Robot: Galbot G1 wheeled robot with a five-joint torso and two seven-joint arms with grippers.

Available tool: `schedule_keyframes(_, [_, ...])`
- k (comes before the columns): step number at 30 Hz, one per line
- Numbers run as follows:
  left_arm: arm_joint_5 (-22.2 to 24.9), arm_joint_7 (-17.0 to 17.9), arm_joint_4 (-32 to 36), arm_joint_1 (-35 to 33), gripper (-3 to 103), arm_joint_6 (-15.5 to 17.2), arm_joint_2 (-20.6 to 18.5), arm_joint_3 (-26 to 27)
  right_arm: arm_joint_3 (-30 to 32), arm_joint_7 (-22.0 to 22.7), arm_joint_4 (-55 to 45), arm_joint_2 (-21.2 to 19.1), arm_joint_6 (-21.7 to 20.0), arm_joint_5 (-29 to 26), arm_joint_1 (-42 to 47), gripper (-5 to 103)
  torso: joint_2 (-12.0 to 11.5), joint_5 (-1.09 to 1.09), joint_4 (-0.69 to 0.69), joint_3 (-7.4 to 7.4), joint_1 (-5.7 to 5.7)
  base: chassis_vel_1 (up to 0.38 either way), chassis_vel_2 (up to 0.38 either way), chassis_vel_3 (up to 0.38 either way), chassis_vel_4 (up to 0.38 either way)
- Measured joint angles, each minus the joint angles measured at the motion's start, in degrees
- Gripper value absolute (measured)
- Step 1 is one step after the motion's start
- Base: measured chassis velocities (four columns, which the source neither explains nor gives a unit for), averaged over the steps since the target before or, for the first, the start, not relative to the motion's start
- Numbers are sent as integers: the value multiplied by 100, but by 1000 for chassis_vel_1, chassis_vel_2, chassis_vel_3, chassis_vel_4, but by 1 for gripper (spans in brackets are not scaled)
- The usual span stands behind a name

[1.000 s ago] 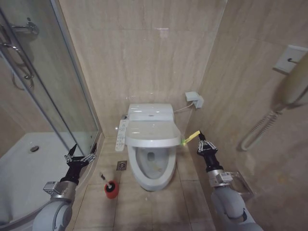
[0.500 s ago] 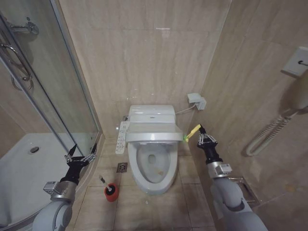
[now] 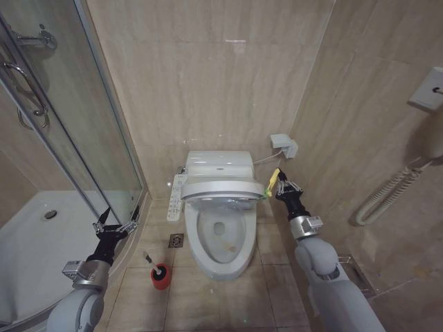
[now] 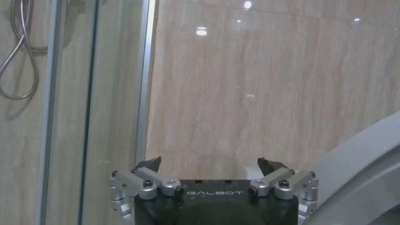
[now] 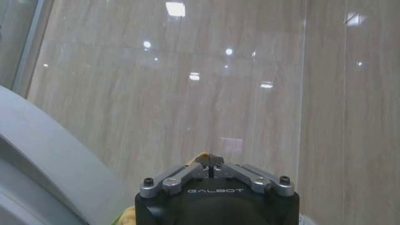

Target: Open the toilet lid, clean the toilet bowl with a toilet brush, close the toilet lid, and flush.

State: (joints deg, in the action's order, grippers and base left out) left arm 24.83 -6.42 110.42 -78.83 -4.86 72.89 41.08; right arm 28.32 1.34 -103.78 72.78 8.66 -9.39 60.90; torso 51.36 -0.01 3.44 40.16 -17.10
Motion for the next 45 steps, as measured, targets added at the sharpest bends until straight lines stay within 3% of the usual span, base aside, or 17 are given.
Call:
schedule_keyframes(5, [0,0,0,0,100,0,0,0,1,-76,0,70,-289,69,-125,0,0,0,0,0,0,0,0,0,0])
schedule_keyframes(13, [0,0,0,0,100,0,0,0,15,-145,186,141,-394,123,-400,0,-1,0,0,0,0,0,0,0,0])
schedule_keyframes(32, [0,0,0,0,100,0,0,0,-141,-204,2042,-95,-654,-217,-2095,0,-1,0,-1,0,0,0,0,0,0])
schedule_keyframes(45, [0,0,0,0,100,0,0,0,-500,-224,3129,164,-579,-137,-3050,0,-1,0,0,1,0,0,0,0,0])
